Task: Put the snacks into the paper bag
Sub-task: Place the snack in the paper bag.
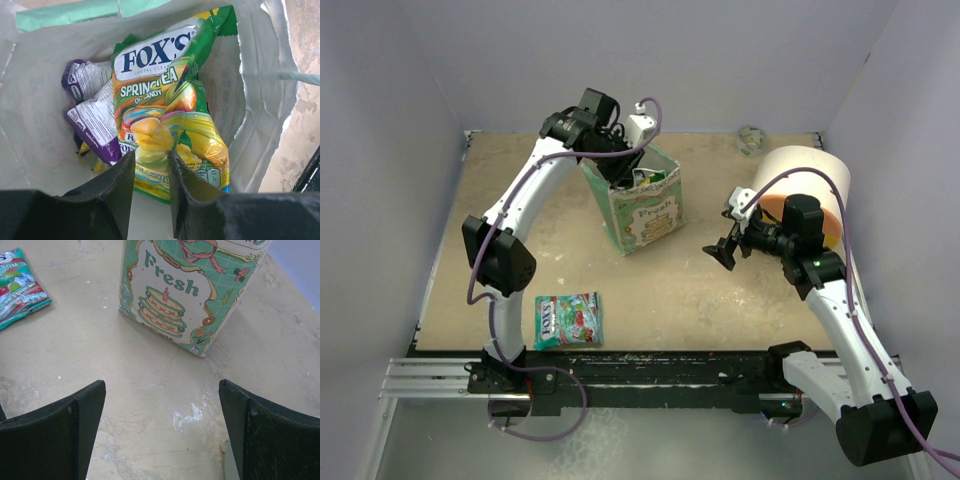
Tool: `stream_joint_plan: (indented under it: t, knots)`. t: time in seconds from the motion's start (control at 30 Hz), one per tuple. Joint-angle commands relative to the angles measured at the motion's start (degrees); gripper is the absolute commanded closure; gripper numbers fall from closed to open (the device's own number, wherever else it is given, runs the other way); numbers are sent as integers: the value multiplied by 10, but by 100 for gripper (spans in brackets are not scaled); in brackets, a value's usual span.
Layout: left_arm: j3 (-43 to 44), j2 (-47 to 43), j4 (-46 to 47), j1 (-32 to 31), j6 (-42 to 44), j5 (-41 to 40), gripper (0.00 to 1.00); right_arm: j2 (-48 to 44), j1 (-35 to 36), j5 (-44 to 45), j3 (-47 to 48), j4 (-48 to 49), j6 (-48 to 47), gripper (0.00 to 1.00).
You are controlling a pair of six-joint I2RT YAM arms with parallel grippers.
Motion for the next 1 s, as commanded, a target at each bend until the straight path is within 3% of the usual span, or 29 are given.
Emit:
stream_joint_plan:
  t: [0.0,0.27,0.47,0.73,0.97]
  knots:
    - [29,8,-27,3,1,17,66,0,-2,-13,0,17,-8,4]
    - [51,2,-34,3,6,29,64,1,-2,-11,-1,17,-8,3]
    - [45,-48,17,4,13,-19,53,1,-2,-11,-1,17,-8,4]
    - [-61,-161,118,28,15,-58,44,-3,-3,-8,0,19,-7,3]
    - [-204,-272,124,94,31,-9,38,-3,-3,-2,1,19,-6,3]
